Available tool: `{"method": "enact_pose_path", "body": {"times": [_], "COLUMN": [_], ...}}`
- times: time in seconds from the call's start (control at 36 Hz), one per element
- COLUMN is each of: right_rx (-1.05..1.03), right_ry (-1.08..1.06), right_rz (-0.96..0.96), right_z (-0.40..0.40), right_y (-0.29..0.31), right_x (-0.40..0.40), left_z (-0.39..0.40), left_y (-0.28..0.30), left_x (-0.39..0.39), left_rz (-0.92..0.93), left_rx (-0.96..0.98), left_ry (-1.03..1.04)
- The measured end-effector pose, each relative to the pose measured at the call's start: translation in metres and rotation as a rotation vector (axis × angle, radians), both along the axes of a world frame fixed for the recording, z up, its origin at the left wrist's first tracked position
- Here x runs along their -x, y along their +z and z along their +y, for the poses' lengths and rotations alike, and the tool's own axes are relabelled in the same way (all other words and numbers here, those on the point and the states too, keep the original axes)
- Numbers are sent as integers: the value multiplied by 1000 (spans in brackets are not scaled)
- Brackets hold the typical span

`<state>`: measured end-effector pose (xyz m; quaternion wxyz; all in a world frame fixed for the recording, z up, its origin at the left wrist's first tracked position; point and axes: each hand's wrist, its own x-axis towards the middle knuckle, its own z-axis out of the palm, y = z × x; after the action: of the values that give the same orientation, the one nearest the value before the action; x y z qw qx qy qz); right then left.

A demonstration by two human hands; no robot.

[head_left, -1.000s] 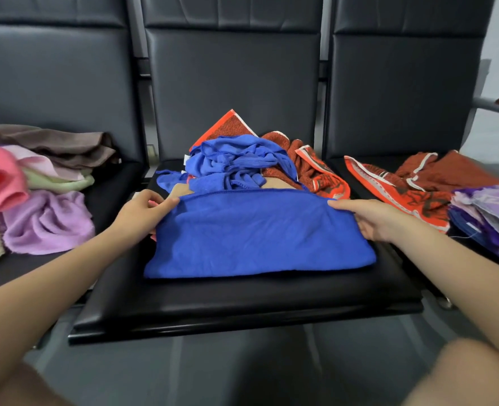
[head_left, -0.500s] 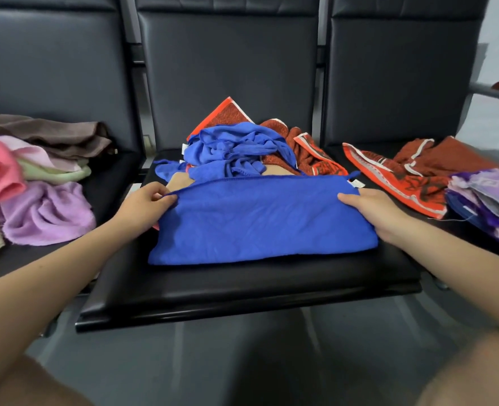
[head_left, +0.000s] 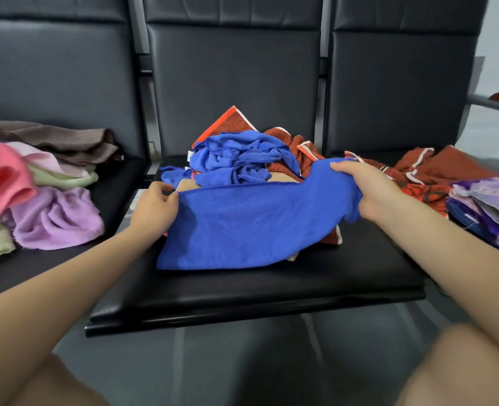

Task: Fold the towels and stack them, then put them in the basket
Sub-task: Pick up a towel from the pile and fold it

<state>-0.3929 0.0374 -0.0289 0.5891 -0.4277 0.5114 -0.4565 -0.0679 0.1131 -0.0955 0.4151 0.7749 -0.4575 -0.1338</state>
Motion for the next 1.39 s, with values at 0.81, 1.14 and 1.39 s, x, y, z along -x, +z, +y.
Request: {"method": "enact_pose_path", "body": {"times": [0.81,1.14,1.39], "right_rx": [574,350,355], "right_ry": [354,342,491], "right_rz": [801,770,821], "right_z": [27,37,43], "right_y": [-32,-45,-50], "right_x": [-84,-101,-98], "left_z": [21,38,44], "left_y": [3,2,6], "left_x": [35,26,27], "left_rz": [227,-161,62], "left_rx": [44,-249,-276], "left_ry": [78,74,30]}}
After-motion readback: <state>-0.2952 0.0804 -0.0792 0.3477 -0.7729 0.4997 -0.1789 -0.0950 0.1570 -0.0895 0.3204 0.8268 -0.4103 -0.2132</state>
